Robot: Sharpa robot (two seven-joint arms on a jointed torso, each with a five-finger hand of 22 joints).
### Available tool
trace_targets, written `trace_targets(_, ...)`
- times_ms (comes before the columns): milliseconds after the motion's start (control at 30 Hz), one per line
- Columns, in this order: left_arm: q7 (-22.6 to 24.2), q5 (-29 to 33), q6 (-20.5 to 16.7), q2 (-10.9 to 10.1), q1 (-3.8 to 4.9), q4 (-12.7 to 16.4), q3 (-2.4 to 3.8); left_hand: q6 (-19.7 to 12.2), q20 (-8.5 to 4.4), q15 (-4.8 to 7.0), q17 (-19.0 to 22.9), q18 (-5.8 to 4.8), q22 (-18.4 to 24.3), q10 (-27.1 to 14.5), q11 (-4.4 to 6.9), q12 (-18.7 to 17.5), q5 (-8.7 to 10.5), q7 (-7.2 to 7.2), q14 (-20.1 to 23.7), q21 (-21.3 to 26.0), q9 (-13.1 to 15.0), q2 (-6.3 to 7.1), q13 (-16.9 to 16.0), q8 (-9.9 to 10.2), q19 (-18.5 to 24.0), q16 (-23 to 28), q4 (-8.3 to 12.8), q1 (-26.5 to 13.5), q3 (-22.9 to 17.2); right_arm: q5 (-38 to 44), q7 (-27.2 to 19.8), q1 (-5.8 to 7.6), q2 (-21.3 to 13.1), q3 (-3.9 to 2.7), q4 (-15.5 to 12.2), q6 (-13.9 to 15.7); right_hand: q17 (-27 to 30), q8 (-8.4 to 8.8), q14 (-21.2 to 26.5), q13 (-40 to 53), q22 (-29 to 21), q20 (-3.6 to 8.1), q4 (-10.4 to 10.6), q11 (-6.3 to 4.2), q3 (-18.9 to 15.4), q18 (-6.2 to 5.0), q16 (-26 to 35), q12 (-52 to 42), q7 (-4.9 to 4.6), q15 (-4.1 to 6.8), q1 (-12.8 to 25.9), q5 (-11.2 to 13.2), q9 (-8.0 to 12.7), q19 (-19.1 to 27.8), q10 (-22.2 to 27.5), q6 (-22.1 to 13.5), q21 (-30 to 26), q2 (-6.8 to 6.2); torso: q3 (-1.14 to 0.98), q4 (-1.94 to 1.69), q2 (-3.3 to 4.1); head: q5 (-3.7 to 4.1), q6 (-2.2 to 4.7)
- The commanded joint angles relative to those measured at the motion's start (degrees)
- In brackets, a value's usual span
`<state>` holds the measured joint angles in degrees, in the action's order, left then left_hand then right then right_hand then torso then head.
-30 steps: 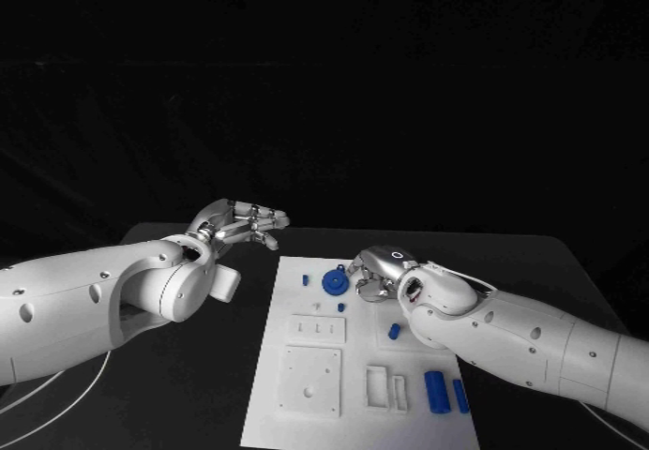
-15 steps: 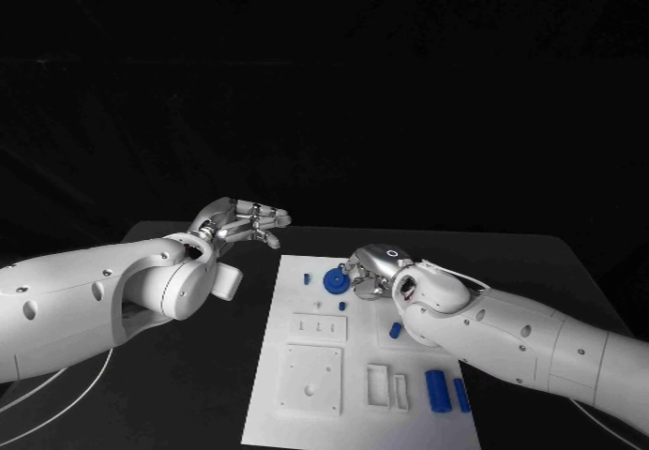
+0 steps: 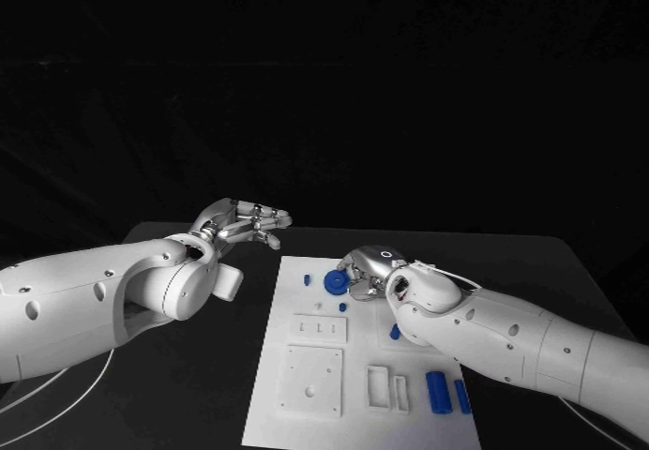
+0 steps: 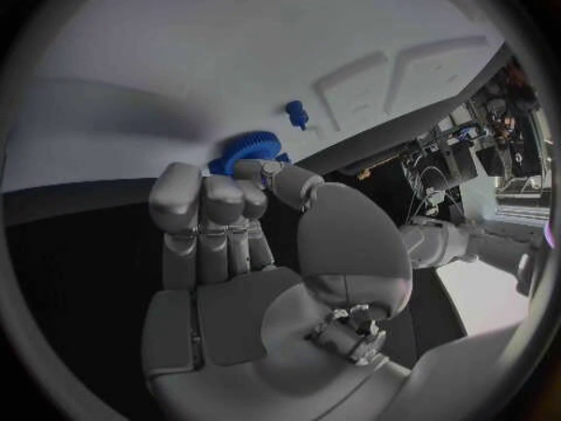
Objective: Assemble the parts on the task board
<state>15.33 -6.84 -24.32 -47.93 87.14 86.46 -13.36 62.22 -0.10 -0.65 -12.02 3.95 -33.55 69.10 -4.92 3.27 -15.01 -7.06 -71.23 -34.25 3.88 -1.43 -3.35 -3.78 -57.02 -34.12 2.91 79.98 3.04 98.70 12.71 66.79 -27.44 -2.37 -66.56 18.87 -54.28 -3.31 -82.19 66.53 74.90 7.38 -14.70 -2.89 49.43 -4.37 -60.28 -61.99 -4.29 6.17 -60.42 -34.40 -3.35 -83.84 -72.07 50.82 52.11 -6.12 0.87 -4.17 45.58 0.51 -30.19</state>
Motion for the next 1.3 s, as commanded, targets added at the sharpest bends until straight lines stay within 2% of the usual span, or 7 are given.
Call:
trace_targets(33, 0.26, -0.17, 0.69, 0.19, 0.06, 0.05, 0.04, -0.33, -0.05, -0.24, 0.05, 0.05, -0.05, -0.29, 0.05, 0.10, -0.32, 0.08, 0.26, 0.35, -0.03, 0.21, -0.06, 0.21, -0.33, 0.11, 0.08, -0.41, -0.25, 0.72, -0.18, 0.01, 0.33, -0.02, 0.23, -1.26, -0.08, 0.03, 0.03, -0.02, 5.97, 0.38, -0.04, -0.10, 0.02, 0.30, 0.39, 0.35, 0.17, 0.41, 0.05, 0.27, 0.05, -2.04, 0.40, -0.33, -0.35, 0.47, 0.02, 0.04, -0.03, -0.01, -0.06)
trace_targets(500, 0.21, -0.17, 0.71, 0.19, 0.06, -0.04, 0.04, -0.33, -0.05, -0.23, 0.04, 0.06, -0.15, -0.29, 0.06, 0.09, -0.33, 0.09, 0.25, 0.42, -0.02, 0.24, -0.05, 0.20, -0.35, 0.10, 0.09, -0.37, -0.40, 0.75, -0.08, 0.02, 0.26, 0.01, 0.57, -3.28, -0.12, -0.12, 0.00, 0.16, 5.99, 0.37, -0.05, 0.07, 0.46, 0.37, 0.51, 0.24, -0.17, 0.34, 0.39, 0.54, -0.09, -2.05, 0.48, 3.13, -0.39, 0.83, 0.00, 0.07, -0.05, -0.02, -0.24)
trace_targets(700, 0.21, -0.17, 0.69, 0.10, 0.05, -0.05, 0.04, -0.33, -0.05, -0.23, 0.04, 0.06, -0.15, -0.29, 0.06, 0.09, -0.33, 0.09, 0.25, 0.42, -0.02, 0.24, -0.05, 0.20, -0.35, 0.10, 0.09, -0.37, -0.40, 0.82, 0.16, 0.01, -0.50, 0.02, 0.44, -4.00, -0.16, -0.16, 0.01, 0.23, 6.00, 0.28, -0.11, 0.25, 0.62, 0.35, 0.51, 0.15, -0.42, 0.23, 0.52, 0.51, -0.13, -2.05, 0.47, 4.31, -0.36, 0.85, -0.07, 0.13, -0.03, -0.11, -0.36)
trace_targets(933, 0.20, -0.17, 0.71, 0.01, 0.05, -0.02, 0.03, -0.33, -0.05, -0.23, 0.04, 0.06, -0.15, -0.29, 0.06, 0.09, -0.33, 0.09, 0.25, 0.42, -0.02, 0.24, -0.05, 0.20, -0.35, 0.10, 0.09, -0.37, -0.40, 0.95, 0.43, -0.08, -1.54, 0.03, -0.04, -3.26, -0.24, -0.15, -0.01, 0.28, 6.02, 0.17, -0.19, 0.40, 0.79, 0.28, 0.47, 0.07, -0.59, 0.12, 0.62, 0.43, -0.13, -2.07, 0.45, 4.81, -0.24, 0.86, -0.11, 0.12, -0.03, -0.07, -0.34)
trace_targets(1100, 0.18, -0.17, 0.71, -0.06, 0.04, -0.04, 0.03, -0.33, -0.05, -0.23, 0.04, 0.06, -0.15, -0.29, 0.06, 0.09, -0.33, 0.09, 0.25, 0.42, -0.02, 0.24, -0.05, 0.20, -0.35, 0.10, 0.09, -0.37, -0.40, 0.77, 0.09, -0.17, -2.37, 0.04, -0.81, 0.09, -0.26, -0.15, -0.01, 0.28, 6.00, 0.12, -0.29, 0.47, 0.91, 0.18, 0.47, 0.01, -0.65, 0.08, 0.64, 0.23, -0.14, -2.08, 0.33, 4.95, -0.29, 0.65, -0.09, 0.09, -0.05, 0.12, -0.26)
trace_targets(1233, 0.23, -0.17, 0.72, -0.12, 0.03, -0.12, 0.03, -0.33, -0.05, -0.23, 0.04, 0.06, -0.15, -0.29, 0.06, 0.09, -0.33, 0.09, 0.25, 0.42, -0.02, 0.24, -0.05, 0.20, -0.35, 0.10, 0.09, -0.37, -0.40, -0.94, -1.53, -0.20, -3.74, 0.02, -2.21, 5.06, -0.28, -0.17, -0.01, 0.31, 5.99, 0.14, -0.42, 0.44, 0.90, 0.12, 0.45, -0.06, -0.63, 0.11, 0.56, 0.07, -0.15, -2.12, 0.17, 4.99, -0.27, 0.34, -0.10, 0.07, -0.07, 0.25, -0.21)
trace_targets(1300, 0.27, -0.17, 0.70, -0.18, 0.03, -0.23, 0.03, -0.33, -0.04, -0.25, 0.05, 0.06, -0.36, -0.31, 0.05, 0.10, -0.30, 0.09, 0.30, 0.57, -0.02, 0.37, -0.05, 0.20, -0.36, 0.13, 0.04, -0.45, -0.60, -2.98, -3.37, -0.21, -4.86, -0.07, -3.21, 8.21, -0.22, -0.15, -0.08, 0.24, 5.91, -0.04, -0.08, 0.68, -0.51, 0.03, 0.50, -0.05, -0.91, -0.08, -0.22, 0.91, -0.14, -2.15, -0.05, 5.51, -0.39, -0.11, -0.08, 0.17, -0.09, 0.34, -0.12)
